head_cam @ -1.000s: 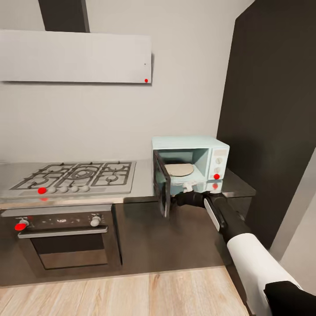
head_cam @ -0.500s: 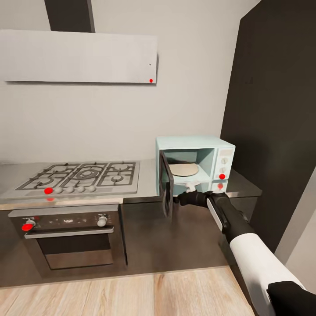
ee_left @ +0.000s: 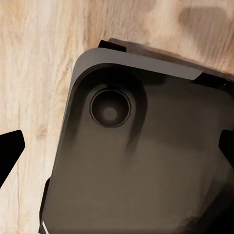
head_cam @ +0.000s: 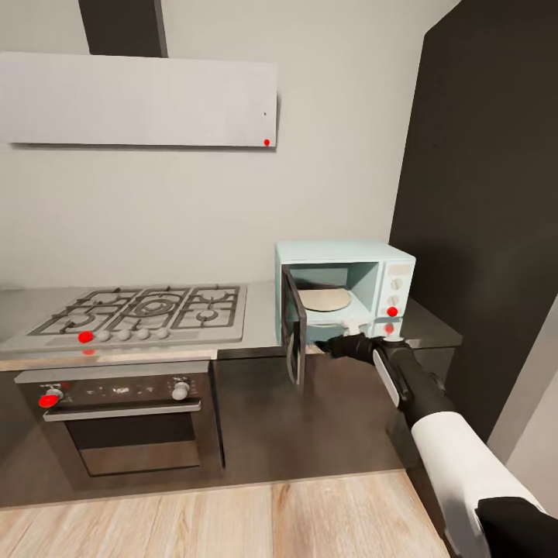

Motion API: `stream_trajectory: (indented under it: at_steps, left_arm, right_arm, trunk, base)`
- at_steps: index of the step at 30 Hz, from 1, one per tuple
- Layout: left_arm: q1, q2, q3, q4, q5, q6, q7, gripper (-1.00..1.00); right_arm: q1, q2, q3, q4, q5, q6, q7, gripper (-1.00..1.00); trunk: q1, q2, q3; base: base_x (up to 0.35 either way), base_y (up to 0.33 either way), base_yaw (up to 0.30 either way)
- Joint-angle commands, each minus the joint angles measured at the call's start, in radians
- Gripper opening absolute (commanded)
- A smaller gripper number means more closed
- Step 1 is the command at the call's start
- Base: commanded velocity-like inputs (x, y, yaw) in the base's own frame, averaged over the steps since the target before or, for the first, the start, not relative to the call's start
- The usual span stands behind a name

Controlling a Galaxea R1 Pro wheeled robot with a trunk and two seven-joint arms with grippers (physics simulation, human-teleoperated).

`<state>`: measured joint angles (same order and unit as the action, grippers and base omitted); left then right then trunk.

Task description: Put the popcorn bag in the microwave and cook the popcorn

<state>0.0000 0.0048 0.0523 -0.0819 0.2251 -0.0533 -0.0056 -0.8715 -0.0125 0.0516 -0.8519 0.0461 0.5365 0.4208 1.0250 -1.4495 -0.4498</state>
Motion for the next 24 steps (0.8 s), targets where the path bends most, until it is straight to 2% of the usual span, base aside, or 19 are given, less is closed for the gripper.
stream_trajectory:
  at_steps: [1, 2, 5, 7, 9, 11, 13, 14, 15, 16, 17, 19, 20, 22, 24]
  left_arm:
    - [0.0, 0.0, 0.005, 0.0, 0.002, -0.002, -0.001, 1.0]
    - [0.0, 0.0, 0.006, -0.001, 0.002, -0.002, -0.001, 1.0]
    - [0.0, 0.0, 0.007, 0.0, 0.002, -0.002, -0.001, 1.0]
    - [0.0, 0.0, 0.008, 0.001, 0.002, -0.002, -0.001, 1.0]
    - [0.0, -0.001, 0.009, 0.001, 0.002, -0.002, -0.001, 1.0]
    - [0.0, -0.002, 0.009, 0.001, 0.002, -0.002, -0.001, 1.0]
    - [0.0, -0.002, 0.009, 0.001, 0.002, -0.002, -0.001, 1.0]
    - [0.0, -0.002, 0.009, 0.001, 0.002, -0.002, -0.001, 1.0]
    - [0.0, -0.002, 0.009, 0.001, 0.002, -0.002, -0.001, 1.0]
    - [0.0, -0.002, 0.009, 0.001, 0.002, -0.002, -0.001, 1.0]
    - [0.0, -0.002, 0.009, 0.001, 0.002, -0.002, -0.001, 1.0]
    - [0.0, -0.002, 0.009, 0.001, 0.003, -0.002, -0.001, 1.0]
    - [0.0, -0.003, 0.009, 0.001, 0.003, -0.002, -0.001, 1.0]
    - [0.0, -0.003, 0.01, 0.001, 0.003, -0.002, -0.001, 1.0]
    - [0.0, -0.003, 0.01, 0.001, 0.003, -0.002, 0.0, 1.0]
  right_arm:
    - [0.0, -0.002, 0.0, 0.009, 0.004, 0.004, -0.017, 1.0]
    - [0.0, -0.012, -0.001, 0.035, 0.003, 0.003, -0.028, 1.0]
    - [0.0, -0.068, -0.002, 0.131, 0.001, 0.001, -0.039, 1.0]
    - [0.0, -0.087, -0.003, 0.211, 0.002, -0.002, -0.047, 1.0]
    - [0.0, -0.102, -0.003, 0.349, 0.004, -0.042, -0.074, 1.0]
    - [0.0, -0.107, -0.002, 0.481, 0.004, -0.096, -0.099, 1.0]
    - [0.0, -0.108, 0.0, 0.649, 0.005, -0.183, -0.121, 1.0]
    - [0.0, -0.109, 0.002, 0.753, 0.005, -0.256, -0.128, 1.0]
    - [0.001, -0.11, 0.004, 0.819, 0.006, -0.318, -0.139, 1.0]
    - [0.007, -0.109, 0.005, 0.843, 0.01, -0.346, -0.152, 1.0]
    - [0.024, -0.108, 0.006, 0.859, 0.017, -0.365, -0.171, 1.0]
    - [0.115, -0.105, 0.006, 0.876, 0.043, -0.394, -0.222, 1.0]
    - [0.181, -0.103, 0.006, 0.88, 0.06, -0.404, -0.24, 1.0]
    - [0.289, -0.1, 0.006, 0.883, 0.073, -0.431, -0.253, 1.0]
    - [0.356, -0.098, 0.006, 0.884, 0.075, -0.472, -0.256, 1.0]
  trunk:
    - [0.0, -0.001, -0.001]
    - [0.0, -0.001, -0.001]
    - [0.0, -0.001, -0.001]
    - [0.0, -0.001, -0.001]
    - [0.0, -0.001, -0.001]
    - [0.0, -0.001, -0.001]
    - [0.0, -0.001, -0.001]
    - [0.0, -0.001, -0.001]
    - [0.0, -0.001, -0.001]
    - [0.0, -0.001, -0.001]
    - [0.0, -0.001, -0.001]
    - [0.0, -0.001, -0.001]
    - [0.0, -0.001, -0.001]
    - [0.0, -0.001, -0.001]
    - [0.0, -0.001, -0.001]
  base:
    - [0.0, 0.0, 0.0]
    - [0.0, 0.0, 0.0]
    - [0.0, 0.0, 0.0]
    - [0.0, 0.0, 0.0]
    - [0.0, 0.0, 0.0]
    - [0.0, 0.0, 0.0]
    - [0.0, 0.0, 0.0]
    - [0.0, 0.0, 0.0]
    - [0.0, 0.0, 0.0]
    - [0.0, 0.0, 0.0]
    - [0.0, 0.0, 0.0]
    - [0.0, 0.0, 0.0]
    - [0.0, 0.0, 0.0]
    - [0.0, 0.0, 0.0]
    - [0.0, 0.0, 0.0]
